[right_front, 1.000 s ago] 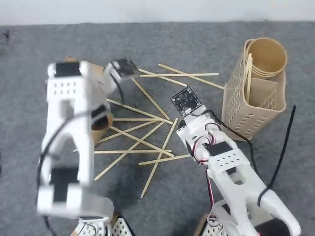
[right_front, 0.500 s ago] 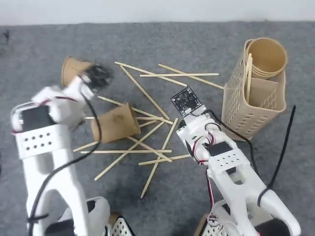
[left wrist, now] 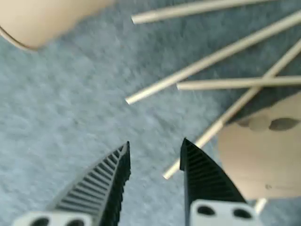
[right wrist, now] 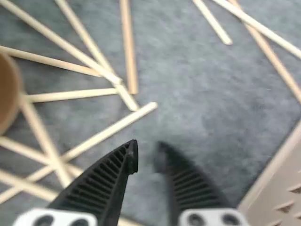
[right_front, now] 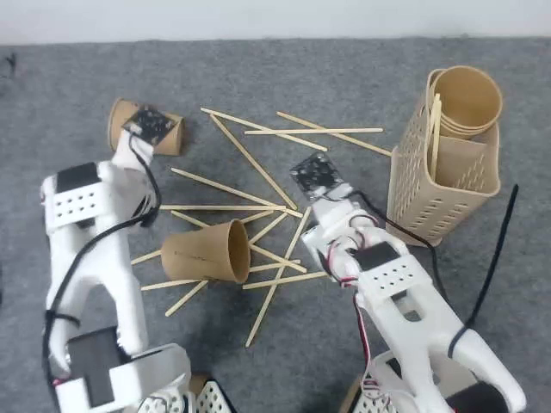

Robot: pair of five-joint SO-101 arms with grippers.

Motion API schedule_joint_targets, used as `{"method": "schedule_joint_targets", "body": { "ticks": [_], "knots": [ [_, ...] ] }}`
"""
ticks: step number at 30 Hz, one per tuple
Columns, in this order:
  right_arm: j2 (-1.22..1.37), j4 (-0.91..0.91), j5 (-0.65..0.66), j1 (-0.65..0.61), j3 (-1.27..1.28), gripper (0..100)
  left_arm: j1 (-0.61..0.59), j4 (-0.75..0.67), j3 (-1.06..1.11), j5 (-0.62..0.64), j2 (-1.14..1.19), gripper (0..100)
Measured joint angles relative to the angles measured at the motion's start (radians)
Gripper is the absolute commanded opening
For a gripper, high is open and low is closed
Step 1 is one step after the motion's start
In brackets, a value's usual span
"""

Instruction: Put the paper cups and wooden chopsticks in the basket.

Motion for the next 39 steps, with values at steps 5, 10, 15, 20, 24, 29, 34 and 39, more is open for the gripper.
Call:
{"method": "schedule_joint_targets", "body": {
  "ticks": [5,10,15,20,24,29,34,39],
  "knots": [
    [0.0,0.267,0.06,-0.146,-0.135,16.9,-0.115,-0.095,0.12,0.0,-0.04,18],
    [-0.002,0.4,0.071,-0.296,-0.259,16.6,-0.239,-0.318,0.311,0.163,-0.054,18],
    [-0.002,0.503,0.054,-0.364,-0.416,16.6,-0.368,-0.448,0.465,0.279,-0.055,17],
    [-0.002,0.549,0.02,-0.394,-0.557,16.5,-0.459,-0.512,0.549,0.285,-0.06,17],
    [-0.002,0.535,-0.021,-0.45,-0.605,16.5,-0.488,-0.52,0.563,0.302,-0.064,17],
    [0.081,0.465,-0.087,-0.483,-0.609,16.5,-0.516,-0.529,0.577,0.379,-0.068,17],
    [0.253,0.377,-0.204,-0.483,-0.609,16.5,-0.519,-0.542,0.583,0.381,-0.071,17],
    [0.345,0.353,-0.296,-0.483,-0.609,16.5,-0.519,-0.542,0.586,0.388,-0.071,17]
  ]
}}
